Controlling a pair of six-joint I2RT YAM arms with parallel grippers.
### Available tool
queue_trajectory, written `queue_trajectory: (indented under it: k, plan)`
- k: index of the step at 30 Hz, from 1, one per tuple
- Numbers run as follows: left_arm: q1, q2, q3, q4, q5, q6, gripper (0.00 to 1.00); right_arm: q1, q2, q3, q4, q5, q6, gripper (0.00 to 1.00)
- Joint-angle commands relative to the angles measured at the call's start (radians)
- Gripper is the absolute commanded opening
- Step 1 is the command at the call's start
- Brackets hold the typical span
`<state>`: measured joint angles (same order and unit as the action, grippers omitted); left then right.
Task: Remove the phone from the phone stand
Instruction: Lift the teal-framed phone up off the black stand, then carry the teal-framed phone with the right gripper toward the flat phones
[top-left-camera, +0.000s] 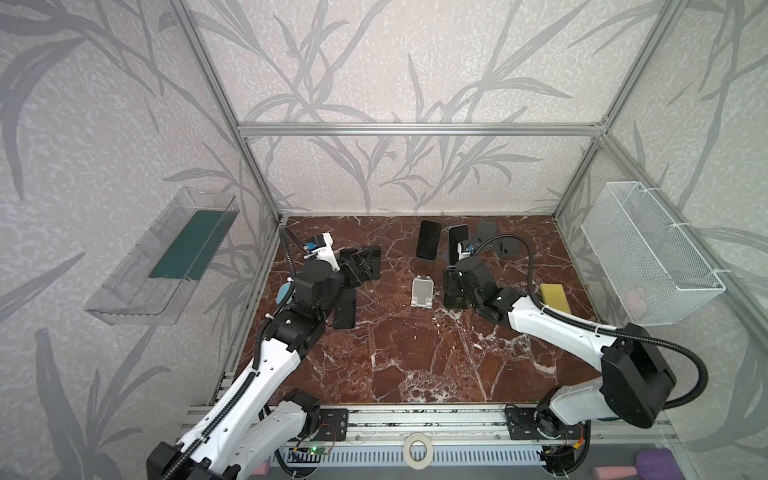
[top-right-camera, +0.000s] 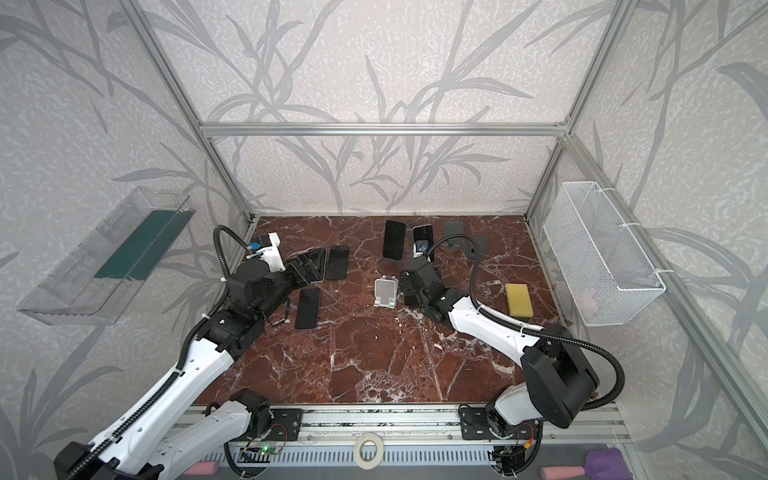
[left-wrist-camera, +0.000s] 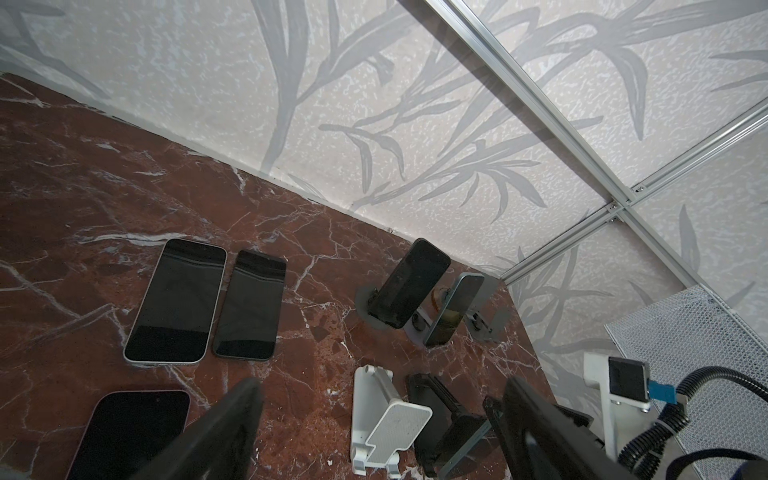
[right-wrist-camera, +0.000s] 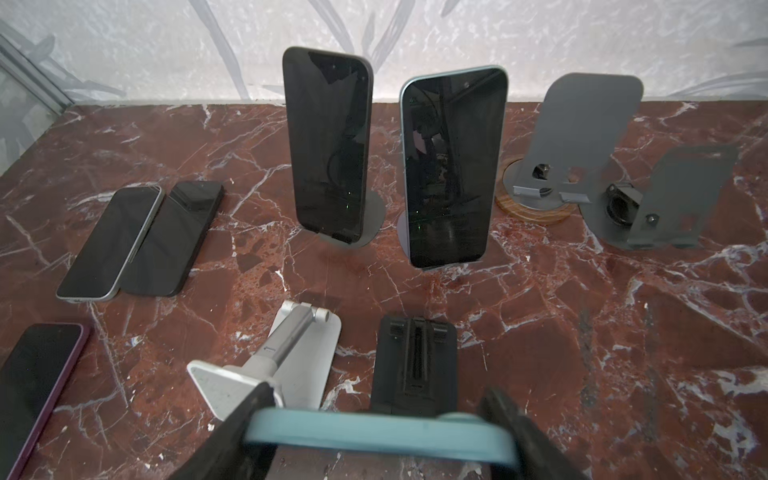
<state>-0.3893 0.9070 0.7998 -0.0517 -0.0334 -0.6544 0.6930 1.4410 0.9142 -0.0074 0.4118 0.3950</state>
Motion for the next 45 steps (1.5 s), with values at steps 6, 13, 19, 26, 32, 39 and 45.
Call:
queue_trajectory:
  k: [6, 13, 19, 26, 32, 39, 45]
  plan:
    - [0.006, 0.015, 0.007, 0.013, -0.013, 0.003, 0.91, 0.010, -0.106, 0.047, -0.067, 0.045, -0.045, 0.66]
    - [0.009, 0.018, 0.006, 0.009, -0.036, 0.015, 0.91, 0.031, -0.116, 0.066, -0.081, 0.020, -0.024, 0.66]
    - [0.023, 0.021, 0.006, 0.007, -0.041, 0.012, 0.91, 0.098, -0.087, 0.151, -0.124, 0.032, -0.007, 0.66]
    - [0.030, -0.006, -0.003, 0.009, -0.068, 0.012, 0.90, 0.186, -0.053, 0.246, -0.137, 0.056, -0.008, 0.65]
    - [0.041, -0.024, -0.008, 0.007, -0.099, 0.015, 0.90, 0.261, 0.020, 0.304, -0.103, 0.049, 0.010, 0.65]
    - [0.044, -0.041, -0.013, 0.007, -0.114, 0.008, 0.90, 0.390, 0.193, 0.396, -0.038, 0.058, 0.049, 0.65]
    - [0.044, -0.065, -0.020, 0.007, -0.142, 0.009, 0.90, 0.407, 0.310, 0.475, -0.032, 0.061, 0.089, 0.63]
